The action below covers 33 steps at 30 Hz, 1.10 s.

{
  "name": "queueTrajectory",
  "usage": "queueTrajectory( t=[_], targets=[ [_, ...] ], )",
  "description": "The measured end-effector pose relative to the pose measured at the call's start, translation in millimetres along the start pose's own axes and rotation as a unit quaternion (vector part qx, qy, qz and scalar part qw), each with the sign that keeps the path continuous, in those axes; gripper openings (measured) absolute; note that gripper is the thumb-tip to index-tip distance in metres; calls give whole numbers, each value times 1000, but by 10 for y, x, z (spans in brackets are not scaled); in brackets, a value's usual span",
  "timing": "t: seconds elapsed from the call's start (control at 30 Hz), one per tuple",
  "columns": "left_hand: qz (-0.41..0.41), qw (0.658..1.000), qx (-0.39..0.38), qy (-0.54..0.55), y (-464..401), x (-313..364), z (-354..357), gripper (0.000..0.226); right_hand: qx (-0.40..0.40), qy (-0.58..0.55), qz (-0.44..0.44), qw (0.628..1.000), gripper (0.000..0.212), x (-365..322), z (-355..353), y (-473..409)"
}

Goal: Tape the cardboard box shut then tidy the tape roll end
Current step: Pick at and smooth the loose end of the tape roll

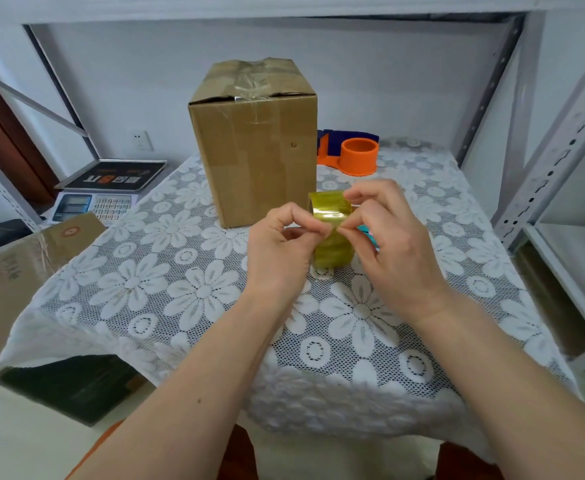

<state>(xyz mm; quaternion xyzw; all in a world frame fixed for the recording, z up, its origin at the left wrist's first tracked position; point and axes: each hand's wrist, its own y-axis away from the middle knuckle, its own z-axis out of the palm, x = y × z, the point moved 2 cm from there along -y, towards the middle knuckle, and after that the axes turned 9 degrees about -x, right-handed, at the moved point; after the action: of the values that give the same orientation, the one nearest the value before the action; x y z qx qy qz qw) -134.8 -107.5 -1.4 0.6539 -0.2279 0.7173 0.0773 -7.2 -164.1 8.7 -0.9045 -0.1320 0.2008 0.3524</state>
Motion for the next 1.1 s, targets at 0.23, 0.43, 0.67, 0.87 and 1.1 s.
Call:
queueTrajectory(
  t=[0.23, 0.43, 0.67, 0.87, 1.1],
  targets=[
    [30, 998, 18, -51, -18, 34, -31, 34, 36, 39, 17, 998, 10, -37, -9, -7],
    [75, 992, 27, -93, -10, 68, -35, 34, 47, 7, 45, 998, 9, -65, -21, -45],
    [69, 993, 15, -99, -14, 86, -25, 37, 19, -19, 62, 998, 8, -31, -31, -62],
    [109, 984, 14, -144, -7, 109, -27, 40, 20, -19, 65, 998, 7, -37, -28, -67],
    [146, 974, 26, -172, -12, 105, -12, 27, 24, -57, 75, 995, 7, -55, -28, -88]
  ],
)
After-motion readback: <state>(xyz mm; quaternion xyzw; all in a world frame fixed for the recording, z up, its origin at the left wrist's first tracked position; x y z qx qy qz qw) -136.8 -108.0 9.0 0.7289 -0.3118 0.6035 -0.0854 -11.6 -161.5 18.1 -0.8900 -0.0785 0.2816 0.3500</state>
